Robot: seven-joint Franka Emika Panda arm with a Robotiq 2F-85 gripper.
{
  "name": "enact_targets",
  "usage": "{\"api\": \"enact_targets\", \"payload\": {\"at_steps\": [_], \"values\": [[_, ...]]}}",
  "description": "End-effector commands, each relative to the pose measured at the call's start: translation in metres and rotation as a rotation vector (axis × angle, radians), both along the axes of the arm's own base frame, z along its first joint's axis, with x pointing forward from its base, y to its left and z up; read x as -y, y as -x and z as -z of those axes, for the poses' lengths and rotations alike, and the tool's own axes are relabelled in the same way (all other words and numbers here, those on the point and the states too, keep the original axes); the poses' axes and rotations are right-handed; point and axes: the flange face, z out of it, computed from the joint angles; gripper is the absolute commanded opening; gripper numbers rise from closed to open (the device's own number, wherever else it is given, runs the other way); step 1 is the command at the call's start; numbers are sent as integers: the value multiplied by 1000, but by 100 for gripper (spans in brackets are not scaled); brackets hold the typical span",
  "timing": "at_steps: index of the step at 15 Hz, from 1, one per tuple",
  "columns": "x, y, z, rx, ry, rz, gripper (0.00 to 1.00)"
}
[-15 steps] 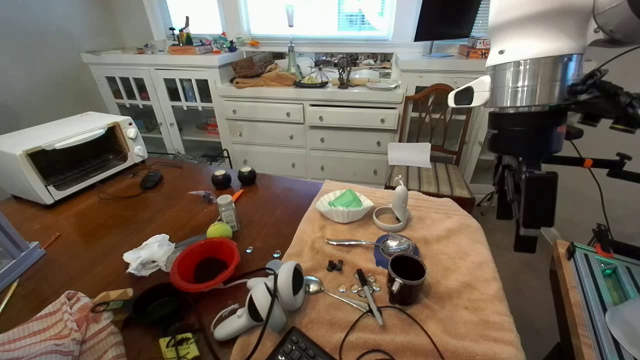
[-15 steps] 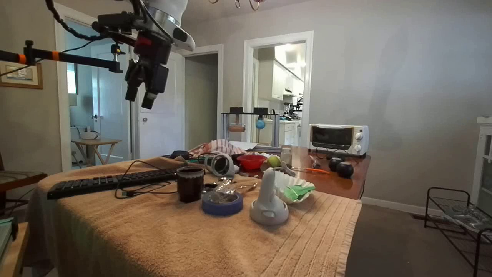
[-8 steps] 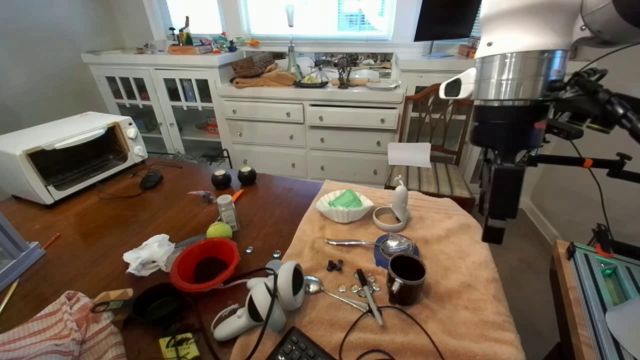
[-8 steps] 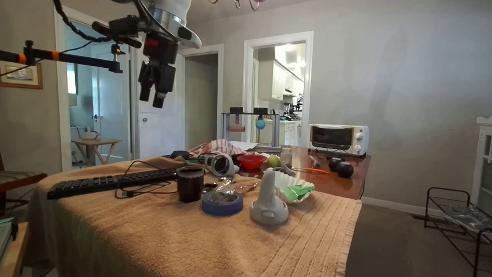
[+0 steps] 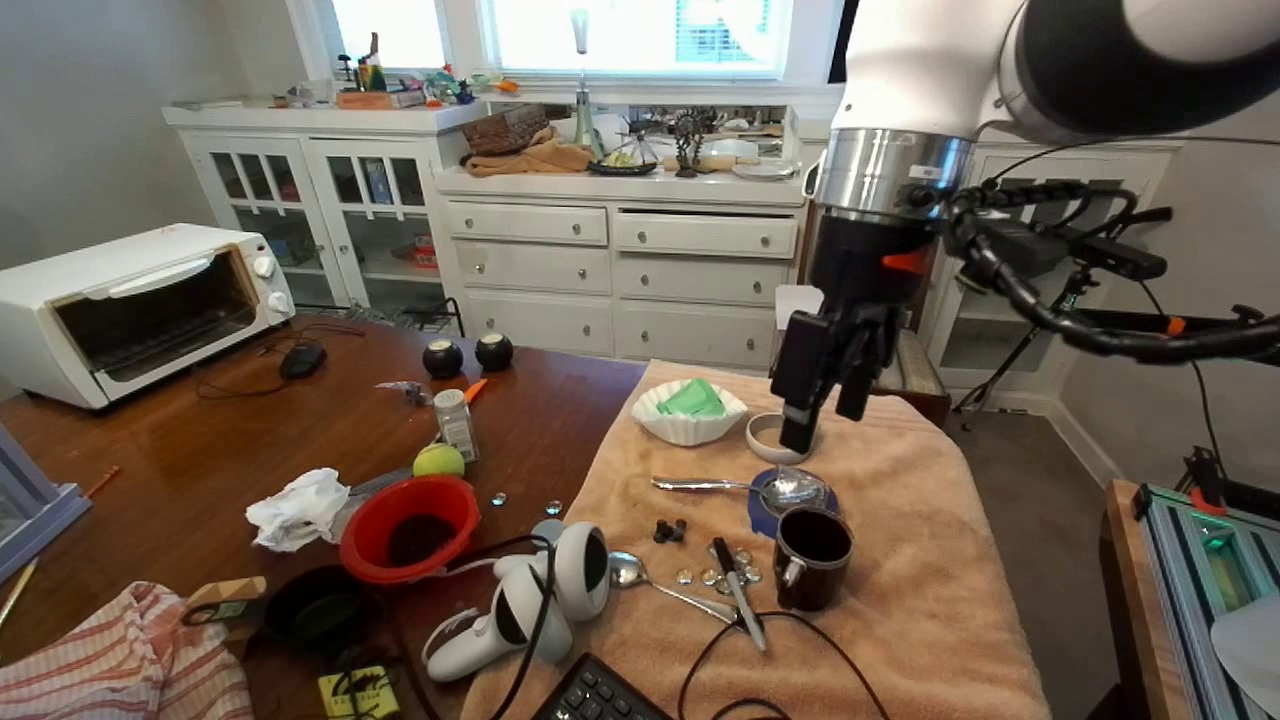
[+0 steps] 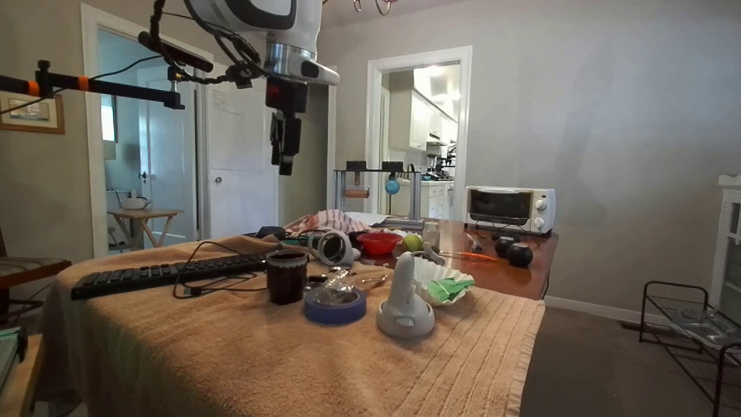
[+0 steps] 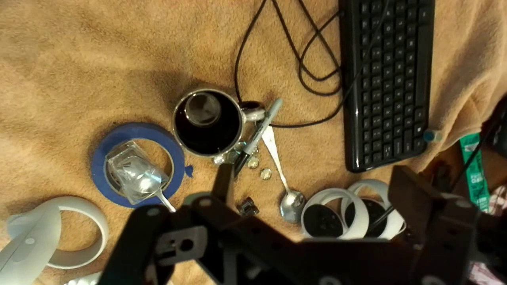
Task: Put the sharpie inside the cup
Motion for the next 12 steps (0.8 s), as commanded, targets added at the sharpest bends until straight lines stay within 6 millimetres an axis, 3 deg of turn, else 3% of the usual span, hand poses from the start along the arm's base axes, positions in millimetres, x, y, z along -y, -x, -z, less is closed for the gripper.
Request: {"api": "enact_targets", "payload": {"at_steps": [1, 6, 12], "values": [[-5, -27, 29, 13, -1, 138, 100], [-6, -45, 71, 29, 2, 244, 100], [2, -65, 108, 88, 32, 307, 100]]}}
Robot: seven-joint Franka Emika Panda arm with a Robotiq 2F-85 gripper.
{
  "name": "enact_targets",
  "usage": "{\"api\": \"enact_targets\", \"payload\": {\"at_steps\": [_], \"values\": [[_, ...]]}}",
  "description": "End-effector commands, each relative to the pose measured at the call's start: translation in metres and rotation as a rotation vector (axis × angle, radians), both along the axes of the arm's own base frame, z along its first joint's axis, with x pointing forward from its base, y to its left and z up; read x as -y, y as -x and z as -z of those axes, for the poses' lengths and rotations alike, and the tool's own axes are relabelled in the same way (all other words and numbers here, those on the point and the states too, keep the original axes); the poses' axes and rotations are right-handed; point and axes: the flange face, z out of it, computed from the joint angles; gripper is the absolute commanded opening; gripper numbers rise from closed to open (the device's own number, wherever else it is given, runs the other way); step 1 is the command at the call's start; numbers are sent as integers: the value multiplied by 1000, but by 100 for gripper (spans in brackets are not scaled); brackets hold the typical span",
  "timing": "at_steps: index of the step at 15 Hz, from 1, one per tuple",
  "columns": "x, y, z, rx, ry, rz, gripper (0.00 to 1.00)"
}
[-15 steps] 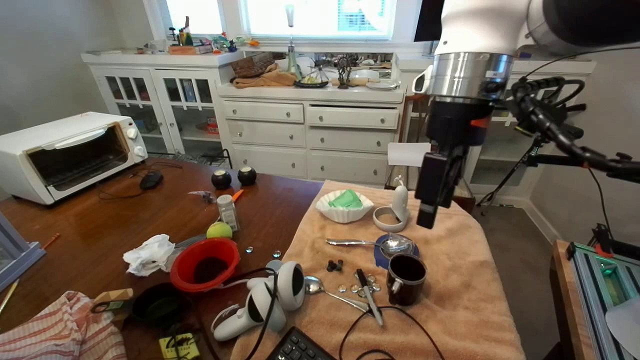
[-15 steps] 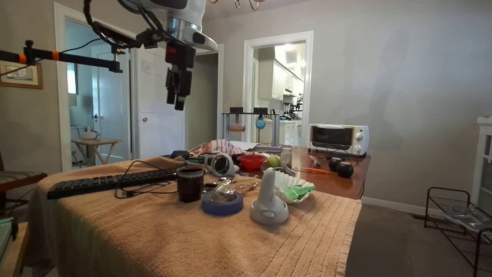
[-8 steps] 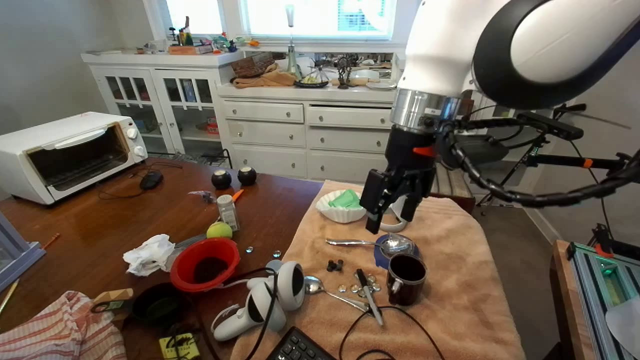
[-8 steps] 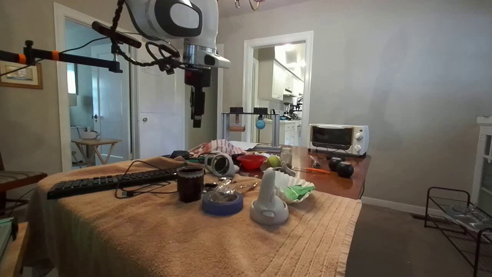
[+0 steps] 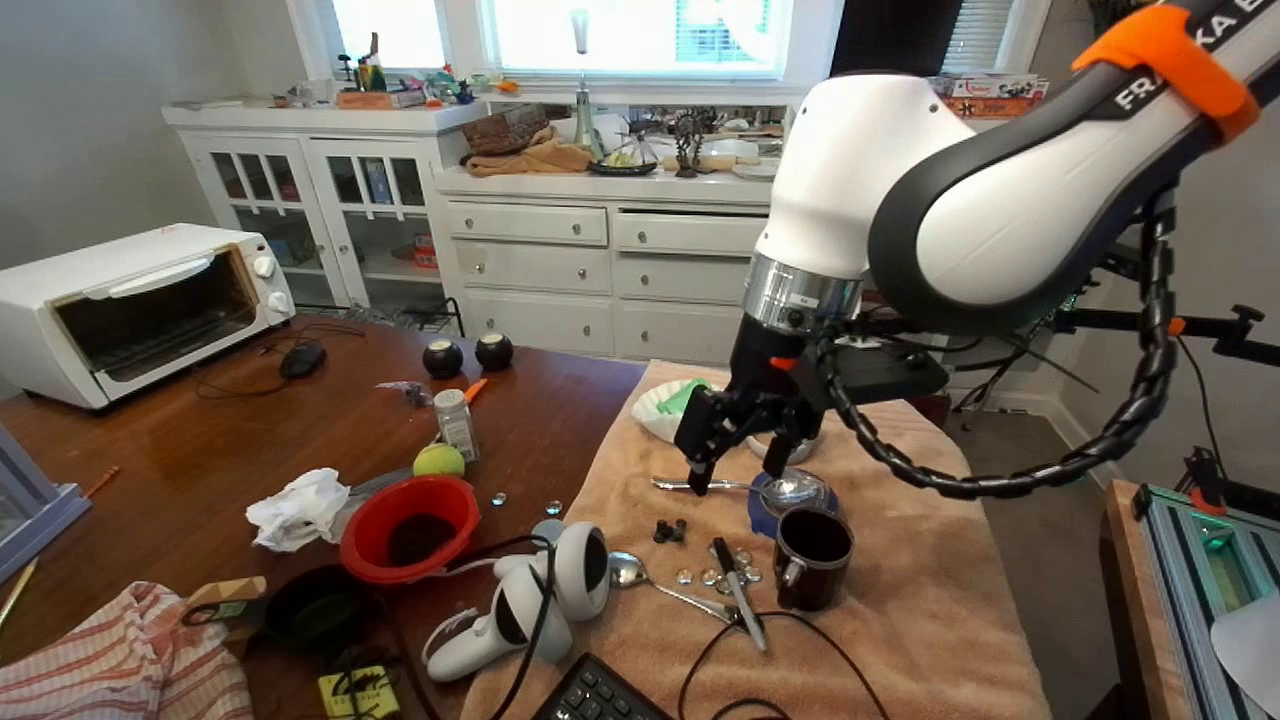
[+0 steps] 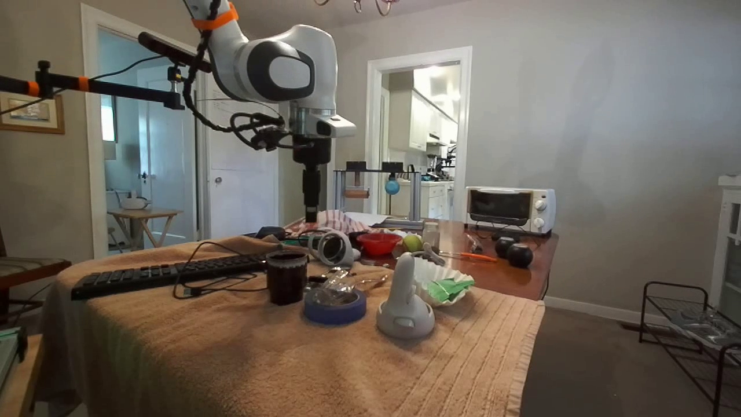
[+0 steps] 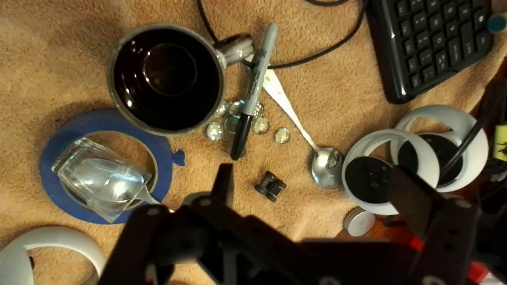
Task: Put the sharpie inside the cup
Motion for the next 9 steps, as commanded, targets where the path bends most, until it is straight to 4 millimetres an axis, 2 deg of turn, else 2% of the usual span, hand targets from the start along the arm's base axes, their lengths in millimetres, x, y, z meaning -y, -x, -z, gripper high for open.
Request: {"api": "enact_targets", "payload": {"at_steps": [1, 6, 9], "values": [[3, -18, 23, 30, 55, 38, 100], [12, -30, 51, 15, 93, 98, 100], [12, -37, 61, 11, 66, 137, 100]]}}
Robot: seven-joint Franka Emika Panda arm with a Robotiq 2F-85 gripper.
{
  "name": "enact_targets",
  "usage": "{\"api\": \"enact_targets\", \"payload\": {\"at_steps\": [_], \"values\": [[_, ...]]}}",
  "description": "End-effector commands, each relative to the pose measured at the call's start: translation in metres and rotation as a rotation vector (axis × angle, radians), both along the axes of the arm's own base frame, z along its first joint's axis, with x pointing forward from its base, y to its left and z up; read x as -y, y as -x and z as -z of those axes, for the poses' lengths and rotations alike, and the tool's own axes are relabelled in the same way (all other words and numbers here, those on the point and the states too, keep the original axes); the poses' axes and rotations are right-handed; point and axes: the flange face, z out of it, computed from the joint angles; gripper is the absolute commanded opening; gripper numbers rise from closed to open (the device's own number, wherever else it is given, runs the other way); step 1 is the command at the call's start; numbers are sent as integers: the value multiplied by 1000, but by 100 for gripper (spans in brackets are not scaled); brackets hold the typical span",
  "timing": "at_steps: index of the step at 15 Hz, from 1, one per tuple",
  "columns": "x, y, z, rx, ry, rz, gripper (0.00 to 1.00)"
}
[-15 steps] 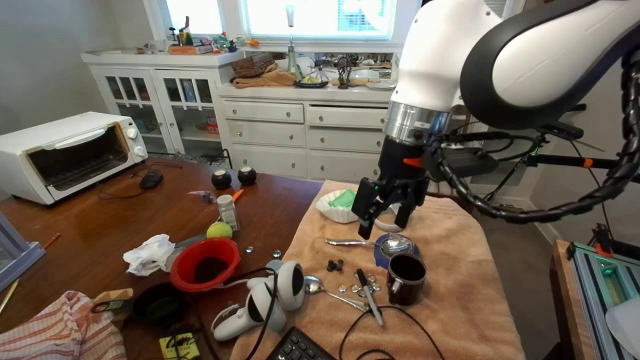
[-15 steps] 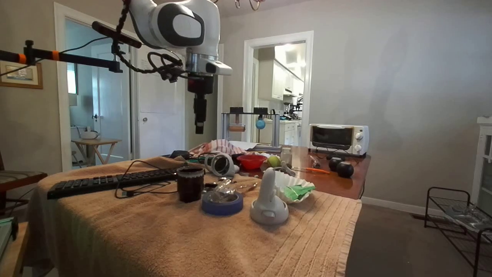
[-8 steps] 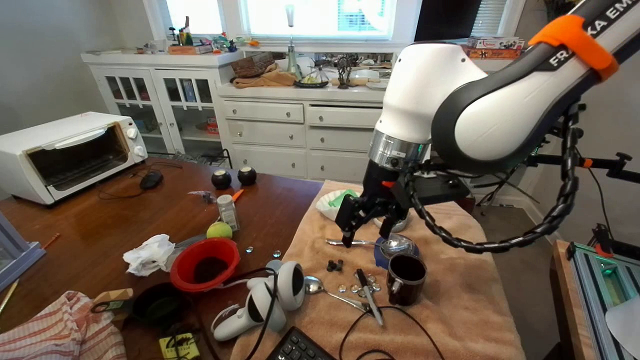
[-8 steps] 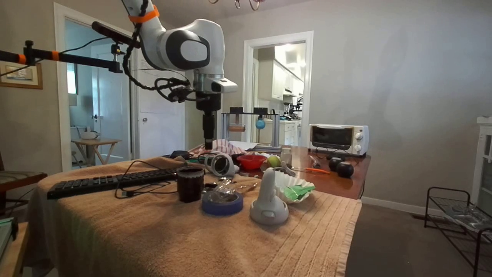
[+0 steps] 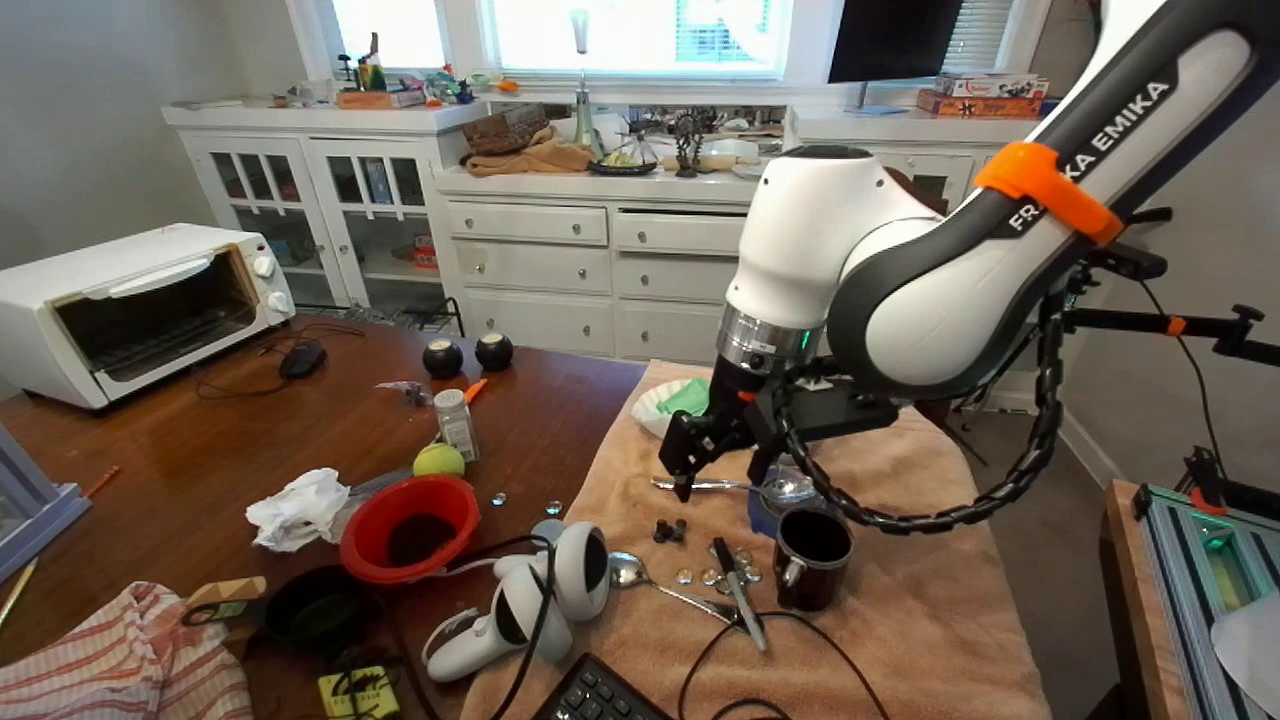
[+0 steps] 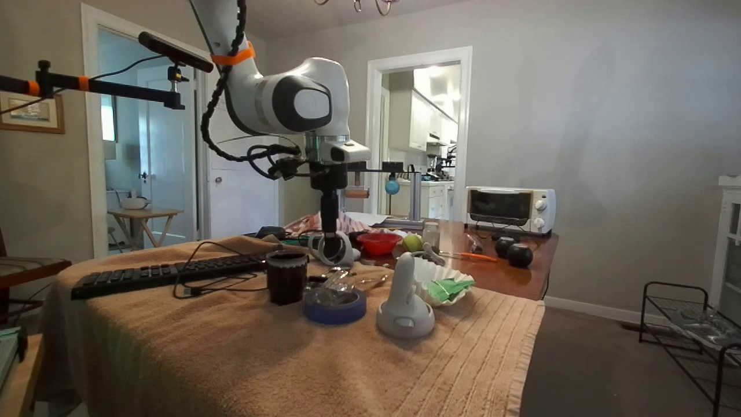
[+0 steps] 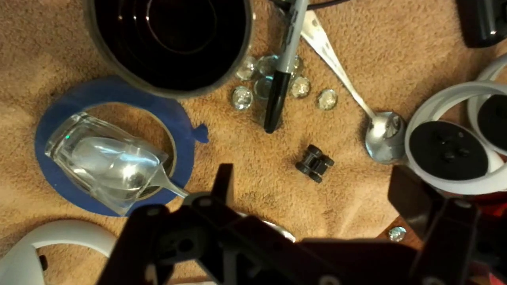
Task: Put the sharpie inside the cup
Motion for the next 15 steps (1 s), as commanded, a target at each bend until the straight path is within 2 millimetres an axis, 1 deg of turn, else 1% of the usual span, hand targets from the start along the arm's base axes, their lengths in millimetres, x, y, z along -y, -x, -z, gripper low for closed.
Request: {"api": "enact_targets", "payload": {"at_steps": [1, 4, 8, 9, 11, 12, 14, 15], "values": [[-6, -12, 17, 5, -13, 50, 100], [-7, -14, 25, 2, -7, 70, 100], [-9, -12, 38, -5, -3, 77, 100], [-10, -10, 41, -15, 2, 79, 98], [-11, -7, 48, -26, 11, 73, 92], [-12, -6, 51, -30, 14, 73, 86], [-12, -6, 56, -26, 17, 76, 90], [-12, -7, 57, -27, 18, 80, 89]]}}
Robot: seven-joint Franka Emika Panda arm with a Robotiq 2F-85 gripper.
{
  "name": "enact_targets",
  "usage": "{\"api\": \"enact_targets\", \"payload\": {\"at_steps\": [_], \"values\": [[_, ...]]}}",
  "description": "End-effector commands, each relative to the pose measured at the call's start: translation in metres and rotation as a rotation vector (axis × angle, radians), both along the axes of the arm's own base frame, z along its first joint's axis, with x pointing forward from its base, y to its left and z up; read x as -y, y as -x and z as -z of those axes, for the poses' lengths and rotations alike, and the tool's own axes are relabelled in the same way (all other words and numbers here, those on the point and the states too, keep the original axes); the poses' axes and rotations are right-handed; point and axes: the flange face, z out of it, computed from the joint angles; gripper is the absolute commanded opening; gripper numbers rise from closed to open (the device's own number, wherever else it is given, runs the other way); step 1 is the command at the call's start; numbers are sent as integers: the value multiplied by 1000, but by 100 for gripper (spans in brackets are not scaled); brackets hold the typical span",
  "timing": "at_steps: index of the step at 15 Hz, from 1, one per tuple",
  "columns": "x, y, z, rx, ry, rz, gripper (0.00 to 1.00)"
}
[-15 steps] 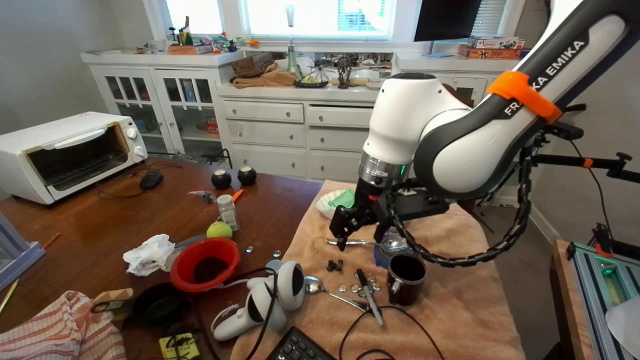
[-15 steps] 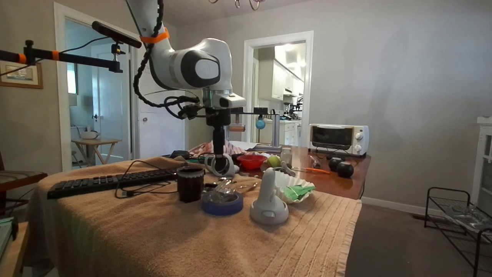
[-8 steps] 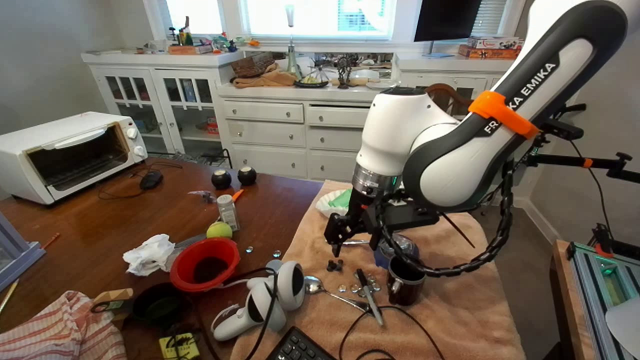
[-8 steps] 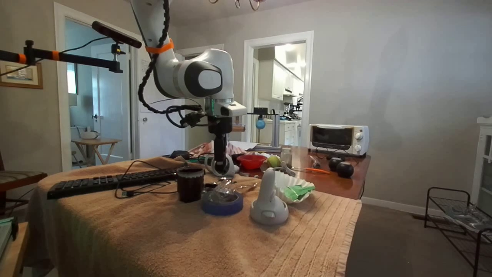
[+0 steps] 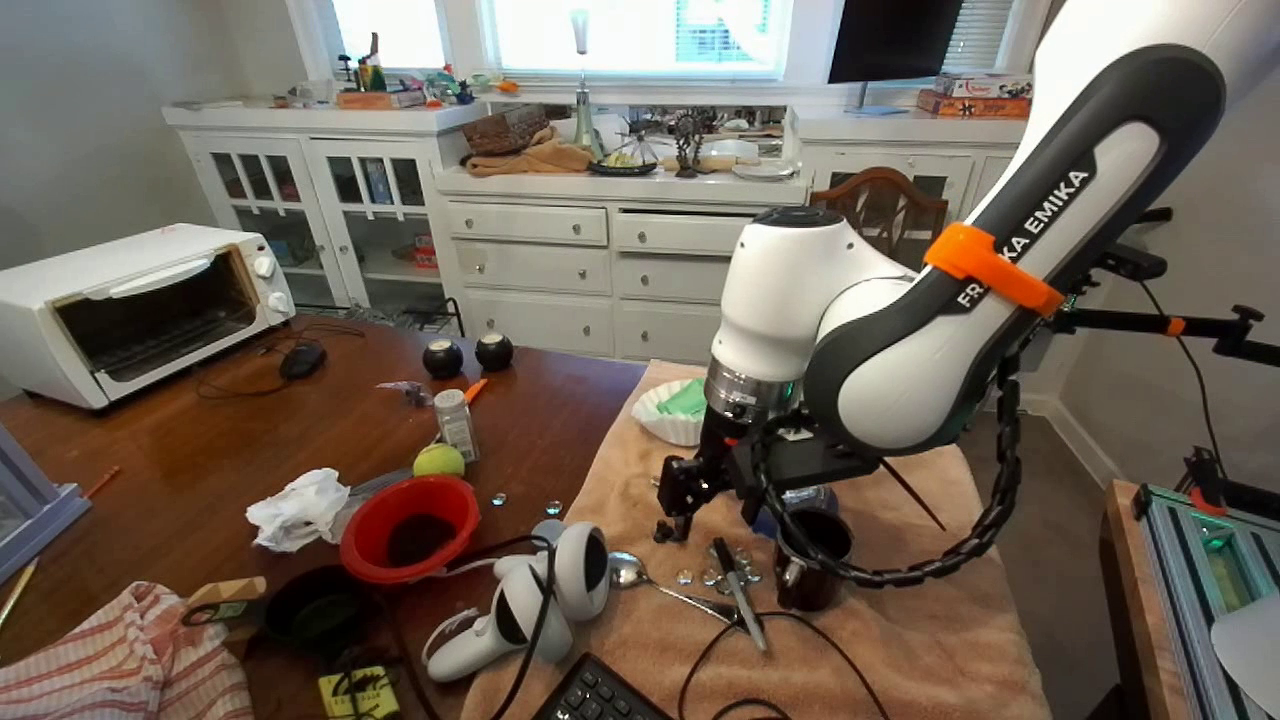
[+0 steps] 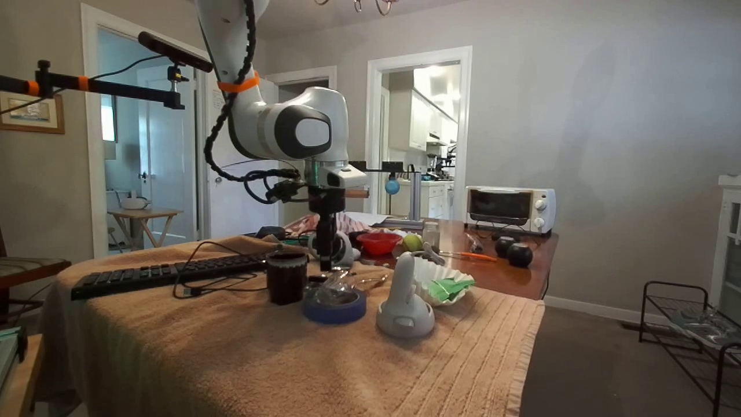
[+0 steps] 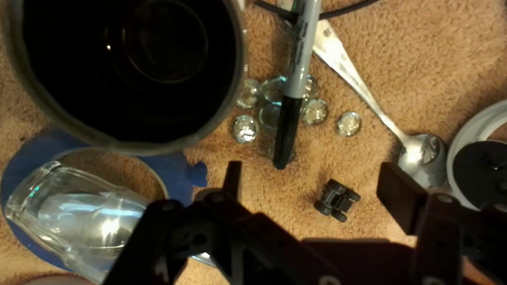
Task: Put the sharpie inside the cup
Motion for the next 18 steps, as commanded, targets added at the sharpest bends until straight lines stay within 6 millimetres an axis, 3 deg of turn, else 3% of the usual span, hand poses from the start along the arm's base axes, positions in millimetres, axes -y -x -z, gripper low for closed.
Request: {"api": "enact_targets", "payload": {"at_steps": [1, 6, 7, 8, 14, 18], "values": [[-2, -5, 12, 14, 9, 22, 89], [0, -5, 19, 8, 22, 30, 73], [0, -5, 20, 6, 25, 30, 67], [0, -4, 21, 4, 30, 27, 72], [-3, -1, 23, -8, 50, 18, 69], [-4, -1, 27, -16, 61, 11, 60]]}}
